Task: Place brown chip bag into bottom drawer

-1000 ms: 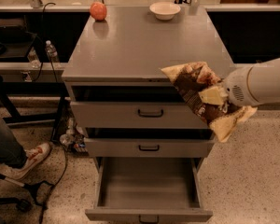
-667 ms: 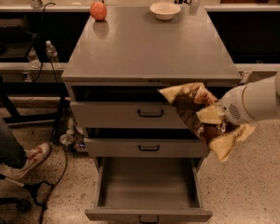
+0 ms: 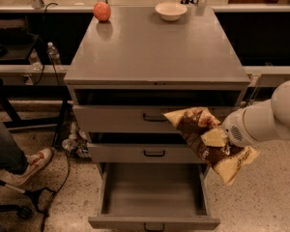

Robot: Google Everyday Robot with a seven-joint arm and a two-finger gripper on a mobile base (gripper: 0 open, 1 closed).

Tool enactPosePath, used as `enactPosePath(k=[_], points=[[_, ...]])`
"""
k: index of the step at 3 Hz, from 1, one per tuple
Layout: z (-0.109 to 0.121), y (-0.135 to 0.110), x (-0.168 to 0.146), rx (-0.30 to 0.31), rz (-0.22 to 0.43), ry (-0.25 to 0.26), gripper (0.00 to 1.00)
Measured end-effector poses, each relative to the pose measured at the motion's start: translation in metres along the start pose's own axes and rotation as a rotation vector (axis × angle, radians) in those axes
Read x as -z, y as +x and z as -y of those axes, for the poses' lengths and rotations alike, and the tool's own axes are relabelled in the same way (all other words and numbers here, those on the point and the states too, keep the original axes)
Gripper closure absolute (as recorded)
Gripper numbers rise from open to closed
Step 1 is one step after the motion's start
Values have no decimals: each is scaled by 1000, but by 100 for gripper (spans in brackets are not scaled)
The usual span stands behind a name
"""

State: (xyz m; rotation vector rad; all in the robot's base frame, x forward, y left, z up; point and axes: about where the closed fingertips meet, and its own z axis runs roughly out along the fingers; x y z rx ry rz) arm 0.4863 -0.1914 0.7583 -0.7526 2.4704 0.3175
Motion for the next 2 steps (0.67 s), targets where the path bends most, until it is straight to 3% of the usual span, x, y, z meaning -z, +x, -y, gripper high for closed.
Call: enactPosePath(k=[1, 2], points=[[-1, 7, -10, -3, -19, -16, 100], [-11, 54, -66, -1, -104, -96, 100]])
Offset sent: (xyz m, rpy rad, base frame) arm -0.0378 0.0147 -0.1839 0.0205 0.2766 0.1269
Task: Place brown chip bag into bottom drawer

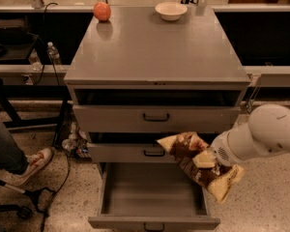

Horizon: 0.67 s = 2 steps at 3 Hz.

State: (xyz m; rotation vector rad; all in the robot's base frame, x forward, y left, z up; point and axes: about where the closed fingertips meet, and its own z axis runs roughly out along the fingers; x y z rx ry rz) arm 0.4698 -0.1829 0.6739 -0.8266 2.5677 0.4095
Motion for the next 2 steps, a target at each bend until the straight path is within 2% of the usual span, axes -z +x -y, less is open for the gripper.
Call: enactPosePath(k=[1, 2], points=[[-18, 66, -98, -17, -127, -137, 100], [-39, 109, -177, -63, -198, -235, 100]])
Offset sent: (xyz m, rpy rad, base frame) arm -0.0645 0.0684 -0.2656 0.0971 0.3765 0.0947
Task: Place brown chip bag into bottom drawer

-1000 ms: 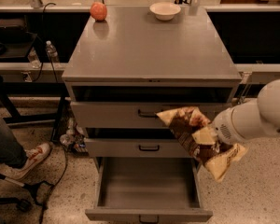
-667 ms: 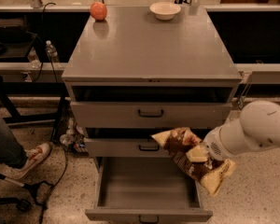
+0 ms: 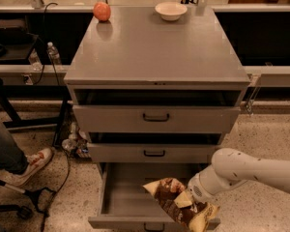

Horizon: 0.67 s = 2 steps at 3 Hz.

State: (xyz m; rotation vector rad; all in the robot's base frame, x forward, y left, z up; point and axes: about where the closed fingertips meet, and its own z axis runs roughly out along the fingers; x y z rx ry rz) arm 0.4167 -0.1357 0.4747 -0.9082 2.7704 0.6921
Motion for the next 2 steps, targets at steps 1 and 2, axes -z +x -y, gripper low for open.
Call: enactPosePath(k=[1, 2], points=[[0, 0, 0, 0, 0, 0, 100], [9, -1, -25, -36, -15, -18, 100]])
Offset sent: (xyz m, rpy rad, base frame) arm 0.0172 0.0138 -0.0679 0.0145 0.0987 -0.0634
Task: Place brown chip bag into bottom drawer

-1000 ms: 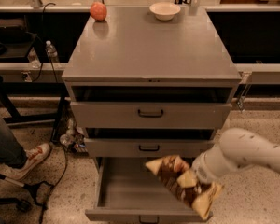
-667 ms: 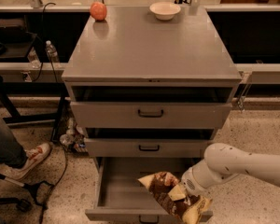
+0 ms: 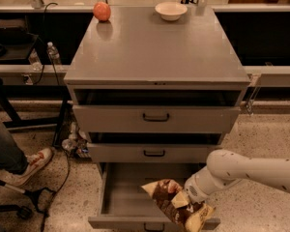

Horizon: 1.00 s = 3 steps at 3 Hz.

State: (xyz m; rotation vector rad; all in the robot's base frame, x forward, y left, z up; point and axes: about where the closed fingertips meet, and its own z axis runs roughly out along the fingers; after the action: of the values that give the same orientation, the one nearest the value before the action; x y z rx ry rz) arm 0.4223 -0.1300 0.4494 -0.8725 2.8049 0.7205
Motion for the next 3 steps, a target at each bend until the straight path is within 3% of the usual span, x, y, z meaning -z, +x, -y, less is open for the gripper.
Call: enactPosePath(k=[1, 2, 3], points=[[14, -26, -48, -35, 112, -81, 100], [22, -50, -84, -19, 210, -176, 100], [18, -76, -138, 15, 228, -316, 100]])
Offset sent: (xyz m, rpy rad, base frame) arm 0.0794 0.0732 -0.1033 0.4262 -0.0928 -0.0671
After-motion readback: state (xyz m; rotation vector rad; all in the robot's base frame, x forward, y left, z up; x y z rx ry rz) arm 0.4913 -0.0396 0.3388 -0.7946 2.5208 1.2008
